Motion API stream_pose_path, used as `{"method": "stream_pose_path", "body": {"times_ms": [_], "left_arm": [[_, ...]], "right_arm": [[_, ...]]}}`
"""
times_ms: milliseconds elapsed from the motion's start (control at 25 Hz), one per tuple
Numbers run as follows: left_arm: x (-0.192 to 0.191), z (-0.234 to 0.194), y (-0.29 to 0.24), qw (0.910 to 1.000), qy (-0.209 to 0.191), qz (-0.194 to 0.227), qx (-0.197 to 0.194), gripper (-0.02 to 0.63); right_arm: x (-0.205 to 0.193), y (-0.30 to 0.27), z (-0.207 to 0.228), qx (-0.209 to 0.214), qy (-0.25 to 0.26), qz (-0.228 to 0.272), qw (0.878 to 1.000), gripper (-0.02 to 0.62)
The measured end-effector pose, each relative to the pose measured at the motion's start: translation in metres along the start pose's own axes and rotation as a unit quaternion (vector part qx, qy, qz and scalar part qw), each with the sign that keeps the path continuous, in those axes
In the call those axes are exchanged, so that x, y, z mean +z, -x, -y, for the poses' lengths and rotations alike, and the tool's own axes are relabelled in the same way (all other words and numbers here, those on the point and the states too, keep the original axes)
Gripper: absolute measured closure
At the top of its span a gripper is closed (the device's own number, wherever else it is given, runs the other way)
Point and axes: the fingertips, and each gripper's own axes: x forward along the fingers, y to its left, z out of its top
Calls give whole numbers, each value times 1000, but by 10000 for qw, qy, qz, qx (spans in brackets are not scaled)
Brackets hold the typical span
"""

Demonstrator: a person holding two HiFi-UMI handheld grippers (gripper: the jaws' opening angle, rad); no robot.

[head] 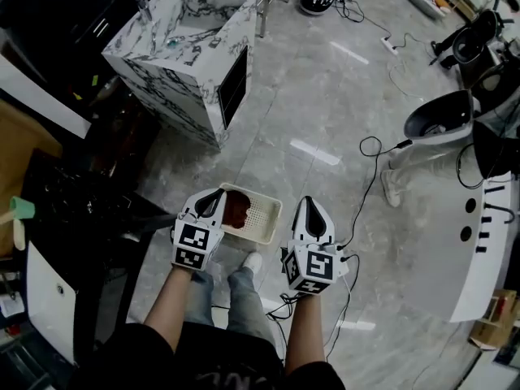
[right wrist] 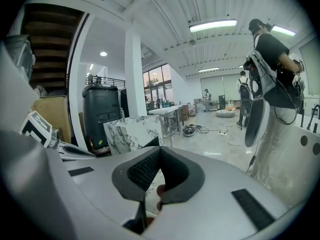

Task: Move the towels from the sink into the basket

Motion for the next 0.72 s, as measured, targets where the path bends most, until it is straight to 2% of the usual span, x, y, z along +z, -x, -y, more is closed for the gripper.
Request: {"method": "stream_pose_path", "body": {"times_ms": [240, 480, 720], "left_arm": [[50, -2, 33, 9991, 163, 368, 115, 591], [98, -1, 55, 9975, 120, 690, 95, 591], [130, -1, 79, 9958, 70, 899, 181, 591]], "right_arm": [[39, 24, -5, 12, 19, 137, 9999, 580], [72, 39, -10, 39, 109, 315, 9994, 580], [104, 49, -15, 109, 214, 467, 9986, 580]]}}
